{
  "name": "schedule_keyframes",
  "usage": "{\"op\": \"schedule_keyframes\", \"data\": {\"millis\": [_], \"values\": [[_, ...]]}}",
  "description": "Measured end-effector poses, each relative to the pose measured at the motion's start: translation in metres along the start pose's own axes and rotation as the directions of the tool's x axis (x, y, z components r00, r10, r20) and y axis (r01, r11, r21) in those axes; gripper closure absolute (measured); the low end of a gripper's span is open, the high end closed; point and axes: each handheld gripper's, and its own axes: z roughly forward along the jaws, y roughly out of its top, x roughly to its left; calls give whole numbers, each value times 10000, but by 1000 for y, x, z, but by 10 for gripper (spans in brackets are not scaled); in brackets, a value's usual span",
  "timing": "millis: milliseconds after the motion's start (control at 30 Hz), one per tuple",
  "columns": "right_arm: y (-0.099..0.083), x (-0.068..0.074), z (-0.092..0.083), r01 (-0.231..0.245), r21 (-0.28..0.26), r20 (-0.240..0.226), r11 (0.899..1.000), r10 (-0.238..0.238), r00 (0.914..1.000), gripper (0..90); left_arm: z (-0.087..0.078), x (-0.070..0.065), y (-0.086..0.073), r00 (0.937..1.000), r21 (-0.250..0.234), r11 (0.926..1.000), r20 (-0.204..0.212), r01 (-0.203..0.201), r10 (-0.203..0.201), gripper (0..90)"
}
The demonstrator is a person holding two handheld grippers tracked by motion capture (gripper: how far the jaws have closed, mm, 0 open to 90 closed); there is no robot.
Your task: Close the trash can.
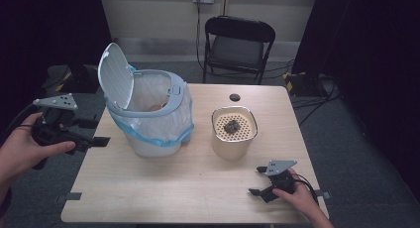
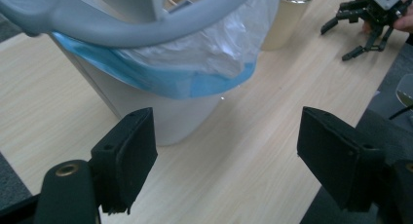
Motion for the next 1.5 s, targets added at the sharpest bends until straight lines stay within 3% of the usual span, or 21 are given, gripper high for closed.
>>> {"op": "schedule_keyframes", "data": {"millis": [133, 367, 767, 967, 1200, 1333, 1500], "values": [[0, 0, 0, 5, -4, 5, 10000, -5, 10000, 128, -2, 8, 4, 9996, -288, 9993, -96, 245, -248, 214], [0, 0, 0, -2, -5, 7, 10000, 2, 10000, 128, -6, 15, 16, 9993, -662, 9975, -254, 242, -259, 210], [0, 0, 0, -41, -18, -2, 10000, 41, 10000, 128, -4, 11, 51, 9997, -796, 9968, -247, -70, 51, 189], [0, 1, 0, -63, -10, 8, 10000, 63, 10000, 128, 1, 8, 62, 9996, -1075, 9940, -243, -192, 167, 183], [0, 1, 0, -68, -11, 6, 10000, 68, 10000, 128, 6, 7, 68, 9984, -954, 9950, -515, -299, 251, 156], [0, 1, 0, -70, -10, 5, 10000, 70, 10000, 128, 10, 5, 70, 9993, -1037, 9944, -340, -206, 171, 159], [0, 1, 0, -70, -10, 6, 10000, 70, 10000, 128, 21, -6, 79, 9982, -807, 9949, -67, -607, 604, 202]]}}
